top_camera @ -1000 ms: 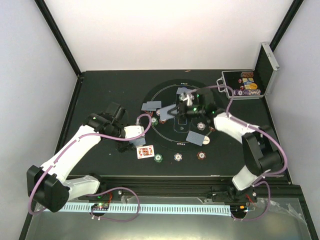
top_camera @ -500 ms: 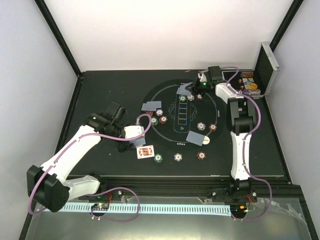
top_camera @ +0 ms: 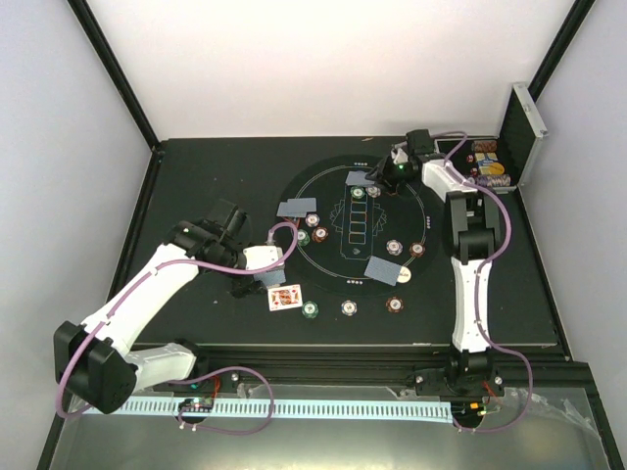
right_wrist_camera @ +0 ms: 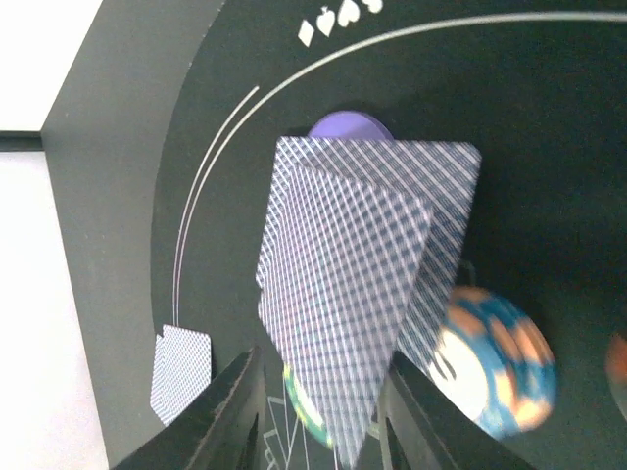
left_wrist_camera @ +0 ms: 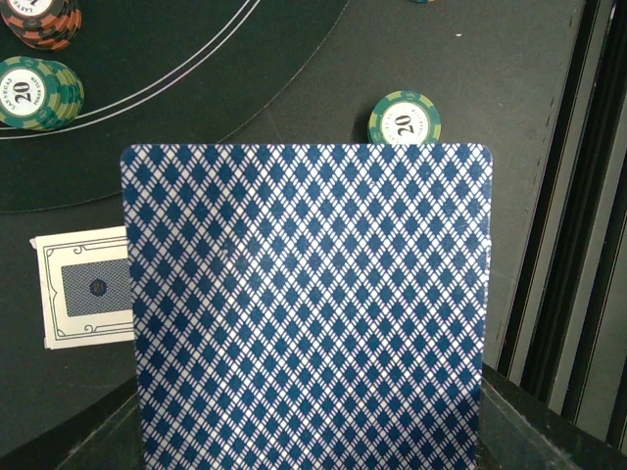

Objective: Distribute texas hold em gaming equipment

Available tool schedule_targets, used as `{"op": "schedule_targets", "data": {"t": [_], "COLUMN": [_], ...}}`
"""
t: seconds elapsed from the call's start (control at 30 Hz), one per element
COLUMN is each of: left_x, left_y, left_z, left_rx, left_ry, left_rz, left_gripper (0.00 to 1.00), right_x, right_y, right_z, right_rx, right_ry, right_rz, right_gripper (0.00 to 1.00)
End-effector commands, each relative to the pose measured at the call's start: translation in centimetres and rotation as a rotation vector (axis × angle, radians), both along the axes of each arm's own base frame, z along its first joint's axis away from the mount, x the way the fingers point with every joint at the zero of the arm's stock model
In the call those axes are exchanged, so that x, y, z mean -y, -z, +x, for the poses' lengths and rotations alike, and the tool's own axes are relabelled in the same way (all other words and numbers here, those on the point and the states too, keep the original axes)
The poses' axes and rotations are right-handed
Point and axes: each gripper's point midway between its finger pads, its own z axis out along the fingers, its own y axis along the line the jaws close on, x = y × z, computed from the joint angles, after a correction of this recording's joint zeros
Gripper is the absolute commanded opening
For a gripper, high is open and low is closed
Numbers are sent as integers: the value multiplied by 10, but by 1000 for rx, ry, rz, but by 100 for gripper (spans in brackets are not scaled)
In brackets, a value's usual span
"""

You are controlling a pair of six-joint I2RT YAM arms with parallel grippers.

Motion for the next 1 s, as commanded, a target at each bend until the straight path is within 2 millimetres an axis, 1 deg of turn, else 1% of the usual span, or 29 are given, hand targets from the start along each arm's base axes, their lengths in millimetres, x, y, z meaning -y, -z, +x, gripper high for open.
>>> {"op": "schedule_targets", "data": {"t": [0.0,0.07,0.13,0.23,0.27,0.3,0.4,0.43,0.47,0.57,0.63,0.7,0.77,0.83,0.9,0.97], "left_x": [6,6,7,8,8,9,9,8,8,8,9,9,10,10,10,11], "left_y": [-19,-19,-21,-23,-24,-24,-24,-23,-22,-22,-22,-22,-22,-22,-22,-23], "left_z": [6,6,5,5,5,4,3,2,2,2,2,2,3,3,4,4], "left_rx": [42,44,45,48,51,49,46,46,45,44,42,39,35,34,36,37], "left_ry": [2,1,0,0,1,1,2,3,2,4,3,5,5,6,6,8], "left_rz": [-45,-47,-52,-64,-69,-70,-73,-72,-71,-71,-73,-74,-74,-75,-74,-78], "left_gripper": [2,2,1,2,2,2,2,2,2,1,2,2,2,2,2,2], "right_x": [23,26,27,18,11,4,-29,-42,-59,-98,-124,-144,-159,-171,-181,-190], "right_y": [-53,-62,-68,-78,-81,-74,-80,-83,-83,-92,-106,-117,-126,-133,-137,-137], "right_z": [-16,-29,-47,-80,-93,-112,-161,-178,-197,-247,-277,-302,-321,-335,-344,-349], "right_rx": [76,80,77,103,117,105,135,138,141,156,181,196,204,205,202,191], "right_ry": [22,19,15,-8,-30,-49,-115,-143,-184,-269,-330,-377,-417,-444,-468,-488], "right_rz": [-83,-103,-108,-103,-82,-61,7,25,44,131,211,285,337,375,401,411], "right_gripper": [36,41,43,47,50,52,59,60,62,65,67,71,73,75,75,75]}}
